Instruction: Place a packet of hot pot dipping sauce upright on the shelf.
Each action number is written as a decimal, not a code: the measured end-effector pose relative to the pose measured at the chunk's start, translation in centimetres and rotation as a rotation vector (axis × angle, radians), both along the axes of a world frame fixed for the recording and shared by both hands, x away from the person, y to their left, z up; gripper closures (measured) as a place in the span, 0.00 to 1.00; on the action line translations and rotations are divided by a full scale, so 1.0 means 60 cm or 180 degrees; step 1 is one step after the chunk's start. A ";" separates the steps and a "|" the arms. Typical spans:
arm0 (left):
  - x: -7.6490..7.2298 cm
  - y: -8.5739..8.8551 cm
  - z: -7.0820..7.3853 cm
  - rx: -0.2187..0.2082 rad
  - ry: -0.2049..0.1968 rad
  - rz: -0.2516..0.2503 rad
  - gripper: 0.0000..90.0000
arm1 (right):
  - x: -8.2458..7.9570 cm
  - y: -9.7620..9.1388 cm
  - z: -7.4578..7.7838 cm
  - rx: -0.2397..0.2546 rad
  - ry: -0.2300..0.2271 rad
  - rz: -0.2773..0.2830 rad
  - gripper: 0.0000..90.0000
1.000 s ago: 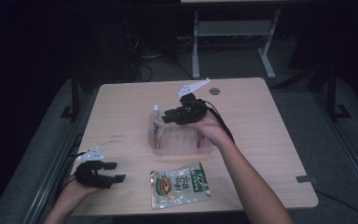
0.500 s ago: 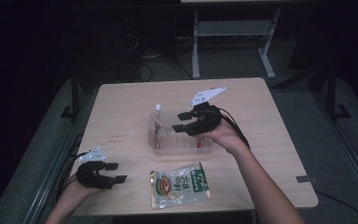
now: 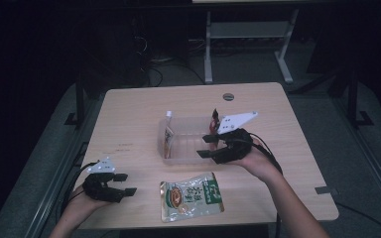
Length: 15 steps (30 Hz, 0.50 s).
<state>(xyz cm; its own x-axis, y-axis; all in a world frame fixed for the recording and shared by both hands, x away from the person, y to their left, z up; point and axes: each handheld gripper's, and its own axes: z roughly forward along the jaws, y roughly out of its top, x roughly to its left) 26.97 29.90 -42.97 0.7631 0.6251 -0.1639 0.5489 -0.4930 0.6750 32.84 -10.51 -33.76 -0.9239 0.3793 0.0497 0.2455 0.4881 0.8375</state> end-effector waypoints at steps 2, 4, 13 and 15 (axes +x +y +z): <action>-0.002 -0.005 0.002 0.0049 -0.0019 -0.0032 0.35 | -0.010 -0.012 -0.006 0.0003 0.0017 -0.0019 0.50; -0.004 -0.009 0.003 0.0079 -0.0027 -0.0051 0.35 | -0.016 -0.019 -0.011 -0.0005 0.0024 -0.0028 0.50; -0.009 -0.017 0.005 0.0163 -0.0027 -0.0121 0.35 | -0.051 -0.065 -0.050 -0.0100 0.0123 -0.0080 0.49; -0.010 -0.019 0.004 0.0147 -0.0024 -0.0114 0.35 | -0.057 -0.075 -0.058 -0.0123 0.0135 -0.0102 0.48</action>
<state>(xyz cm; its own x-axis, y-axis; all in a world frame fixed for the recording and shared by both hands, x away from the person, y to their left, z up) 26.36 28.75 -42.73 0.7862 0.6043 -0.1297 0.5254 -0.5430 0.6550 29.39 -15.00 -37.22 -0.9087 0.4109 0.0734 0.2964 0.5114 0.8066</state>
